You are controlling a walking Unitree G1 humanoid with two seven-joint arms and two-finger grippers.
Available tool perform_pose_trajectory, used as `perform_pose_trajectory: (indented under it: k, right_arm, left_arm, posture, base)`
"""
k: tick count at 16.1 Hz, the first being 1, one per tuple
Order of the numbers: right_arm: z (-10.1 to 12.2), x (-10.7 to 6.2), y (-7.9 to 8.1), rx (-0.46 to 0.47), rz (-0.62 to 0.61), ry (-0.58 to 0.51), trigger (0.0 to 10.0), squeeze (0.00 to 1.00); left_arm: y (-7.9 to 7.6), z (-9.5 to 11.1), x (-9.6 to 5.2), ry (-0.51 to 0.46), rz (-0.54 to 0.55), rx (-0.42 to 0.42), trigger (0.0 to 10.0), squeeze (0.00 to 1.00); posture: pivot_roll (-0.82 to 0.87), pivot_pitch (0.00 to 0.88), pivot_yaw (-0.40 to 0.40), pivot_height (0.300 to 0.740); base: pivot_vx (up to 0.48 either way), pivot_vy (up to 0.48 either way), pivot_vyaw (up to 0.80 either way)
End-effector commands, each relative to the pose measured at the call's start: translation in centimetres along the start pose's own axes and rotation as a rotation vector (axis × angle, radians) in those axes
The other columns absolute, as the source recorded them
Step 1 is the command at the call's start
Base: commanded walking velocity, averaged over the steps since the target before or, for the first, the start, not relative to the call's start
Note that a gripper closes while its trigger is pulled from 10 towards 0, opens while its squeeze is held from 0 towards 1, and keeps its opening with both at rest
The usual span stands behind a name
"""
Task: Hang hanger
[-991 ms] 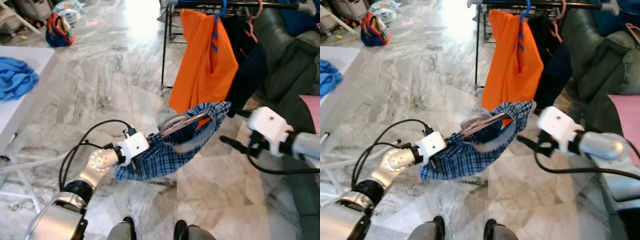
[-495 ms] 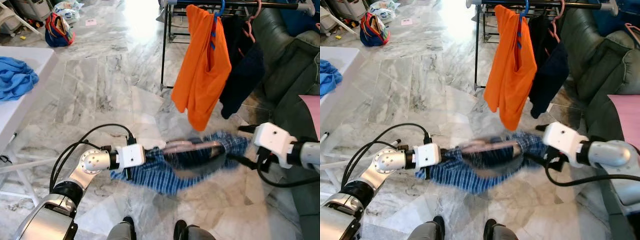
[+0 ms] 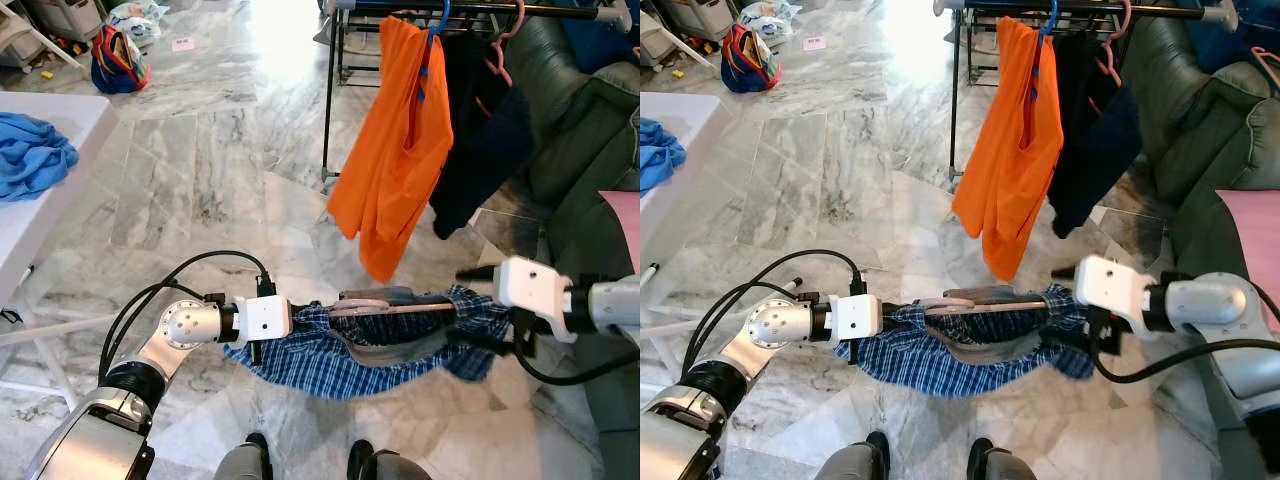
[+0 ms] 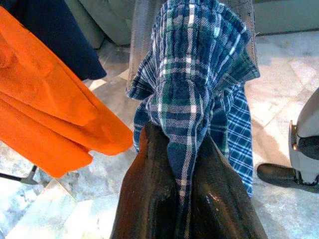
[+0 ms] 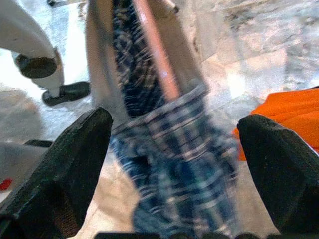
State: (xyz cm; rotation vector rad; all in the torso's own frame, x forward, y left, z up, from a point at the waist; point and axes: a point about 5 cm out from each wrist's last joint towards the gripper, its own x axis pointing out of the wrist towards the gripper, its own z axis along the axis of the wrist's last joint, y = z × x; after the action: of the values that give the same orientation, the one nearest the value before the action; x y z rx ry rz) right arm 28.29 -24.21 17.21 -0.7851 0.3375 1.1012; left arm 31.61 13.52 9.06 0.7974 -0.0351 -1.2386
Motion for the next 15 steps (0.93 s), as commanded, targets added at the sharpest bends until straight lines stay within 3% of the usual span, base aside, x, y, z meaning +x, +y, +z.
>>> perform_pose_trajectory:
  k: [1, 3, 4, 5, 6, 10, 15]
  right_arm:
    - [-0.3, -0.3, 0.0, -0.003, 0.055, 0.020, 10.0, 0.00]
    - [-0.7, -0.1, -0.2, 0.010, 0.078, 0.034, 10.0, 0.00]
    - [-0.7, 0.1, -0.2, 0.012, 0.093, 0.029, 6.4, 0.00]
    - [-0.7, 0.4, -0.2, 0.021, 0.102, 0.022, 4.9, 0.00]
    - [-0.6, 0.8, -0.2, 0.022, 0.114, 0.011, 0.0, 0.00]
    - [-0.2, 2.0, -0.5, 0.016, 0.139, -0.017, 0.0, 0.00]
    - [-0.2, 2.2, -0.7, 0.016, 0.160, -0.018, 0.0, 0.00]
  left_arm:
    - [0.4, 0.5, 0.0, -0.018, -0.014, 0.041, 0.0, 0.00]
    - [0.4, 0.7, 0.1, -0.030, -0.020, 0.049, 0.0, 0.00]
    - [0.4, 0.9, 0.2, -0.039, -0.028, 0.058, 0.0, 0.00]
    - [0.3, 1.0, 0.2, -0.048, -0.034, 0.063, 0.0, 0.00]
    - [0.3, 1.2, 0.4, -0.061, -0.038, 0.068, 0.0, 0.00]
    - [0.1, 1.7, 0.9, -0.086, -0.056, 0.084, 0.0, 0.00]
    - [0.0, 1.7, 1.0, -0.085, -0.058, 0.082, 0.0, 0.00]
  posture:
    - [-0.01, 0.231, 0.001, 0.740]
    - [0.00, 0.233, 0.002, 0.740]
    - [0.00, 0.233, 0.003, 0.740]
    - [0.00, 0.233, 0.003, 0.740]
    - [0.00, 0.233, 0.003, 0.740]
    - [0.00, 0.232, 0.003, 0.740]
    - [0.00, 0.230, 0.000, 0.740]
  base:
    - [0.000, 0.000, 0.00]
    - [0.000, 0.000, 0.00]
    - [0.000, 0.000, 0.00]
    - [0.000, 0.000, 0.00]
    - [0.000, 0.000, 0.00]
    - [0.000, 0.000, 0.00]
    - [0.000, 0.000, 0.00]
